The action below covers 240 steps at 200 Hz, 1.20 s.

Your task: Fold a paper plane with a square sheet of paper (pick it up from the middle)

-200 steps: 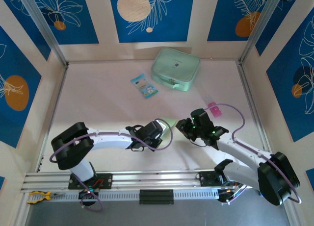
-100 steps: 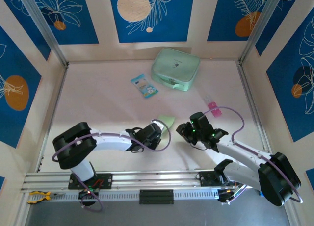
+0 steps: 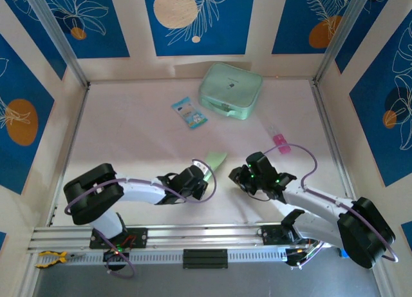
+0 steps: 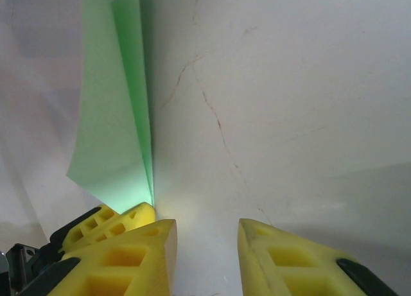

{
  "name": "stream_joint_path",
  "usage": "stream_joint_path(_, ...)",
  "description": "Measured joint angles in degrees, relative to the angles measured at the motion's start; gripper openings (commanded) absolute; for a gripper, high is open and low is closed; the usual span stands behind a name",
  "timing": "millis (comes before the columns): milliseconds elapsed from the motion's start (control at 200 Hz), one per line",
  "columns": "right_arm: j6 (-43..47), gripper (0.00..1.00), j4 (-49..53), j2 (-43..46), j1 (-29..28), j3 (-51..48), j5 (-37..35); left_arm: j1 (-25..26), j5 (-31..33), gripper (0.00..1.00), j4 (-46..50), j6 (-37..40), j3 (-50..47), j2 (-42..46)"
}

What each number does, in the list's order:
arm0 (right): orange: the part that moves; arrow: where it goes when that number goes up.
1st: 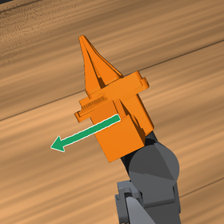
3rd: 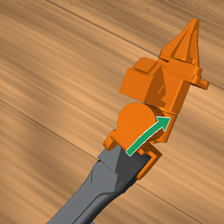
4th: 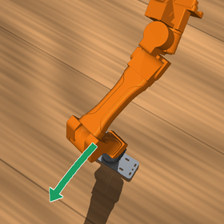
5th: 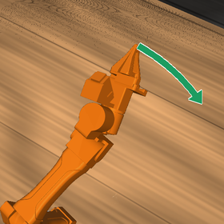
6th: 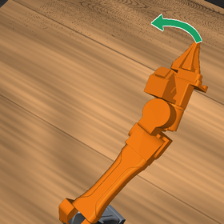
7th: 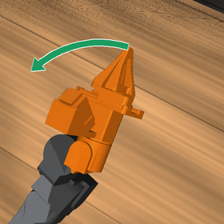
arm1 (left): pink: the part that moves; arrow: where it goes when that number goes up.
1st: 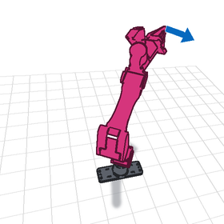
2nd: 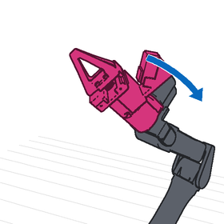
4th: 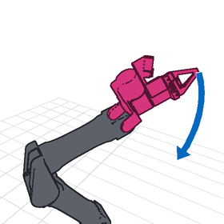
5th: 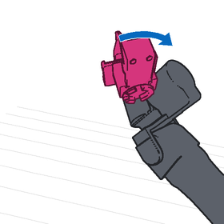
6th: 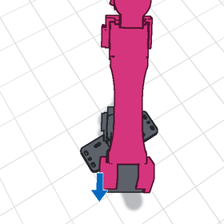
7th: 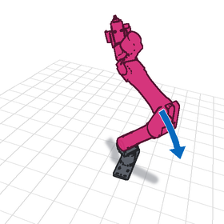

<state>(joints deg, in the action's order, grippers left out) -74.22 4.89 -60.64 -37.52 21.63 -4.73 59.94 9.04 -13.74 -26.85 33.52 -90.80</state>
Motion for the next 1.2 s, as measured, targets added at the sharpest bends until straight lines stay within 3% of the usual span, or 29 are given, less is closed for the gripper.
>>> stream_joint_path(290,3.2,0.17,-5.6,-4.5,-0.4,0.2,1.9,-5.8,-15.0,0.0,-0.4,1.7,0.0,0.0)
stream_joint_path(600,7.4,0.13,-12.5,-13.5,-1.7,4.1,6.1,-12.7,-30.9,0.0,-2.4,0.7,0.7,-3.5)
stream_joint_path(900,8.6,0.12,-17.9,-19.1,-1.8,4.7,9.4,-16.4,-40.1,0.0,-5.2,-2.2,0.8,-6.2)
stream_joint_path(1200,9.7,0.11,-22.6,-23.3,-0.7,6.5,12.8,-18.0,-44.0,0.0,-6.5,-4.4,0.9,-7.6)
